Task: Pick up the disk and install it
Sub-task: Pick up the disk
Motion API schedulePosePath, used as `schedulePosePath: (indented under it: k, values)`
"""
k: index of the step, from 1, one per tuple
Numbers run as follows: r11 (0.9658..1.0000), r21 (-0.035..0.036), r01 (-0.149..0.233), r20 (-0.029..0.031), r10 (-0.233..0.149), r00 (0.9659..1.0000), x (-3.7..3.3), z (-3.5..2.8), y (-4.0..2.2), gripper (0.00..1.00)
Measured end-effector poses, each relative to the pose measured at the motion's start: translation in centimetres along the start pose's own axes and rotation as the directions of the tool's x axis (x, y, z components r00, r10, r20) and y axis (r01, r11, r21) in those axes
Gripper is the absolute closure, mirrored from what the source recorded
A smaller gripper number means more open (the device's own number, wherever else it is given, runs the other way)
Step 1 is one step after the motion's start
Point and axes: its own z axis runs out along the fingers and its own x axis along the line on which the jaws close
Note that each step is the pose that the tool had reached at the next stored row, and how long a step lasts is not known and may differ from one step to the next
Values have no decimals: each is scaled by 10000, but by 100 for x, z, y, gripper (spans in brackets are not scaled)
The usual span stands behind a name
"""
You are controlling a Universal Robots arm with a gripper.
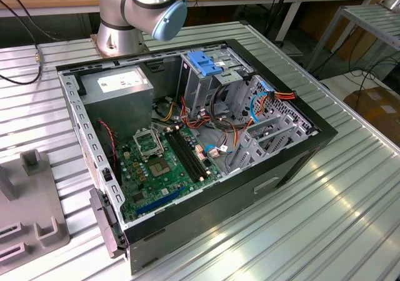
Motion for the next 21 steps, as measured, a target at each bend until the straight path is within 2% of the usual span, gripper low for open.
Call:
schedulePosePath:
  k: [2,3,21]
  values:
    - [10000,-2,0,-1,0,10000,0,-40,0,63]
    - [10000,-2,0,-1,0,10000,1,-94,2,63]
    - [10000,-1,0,0,0,10000,2,-229,4,63]
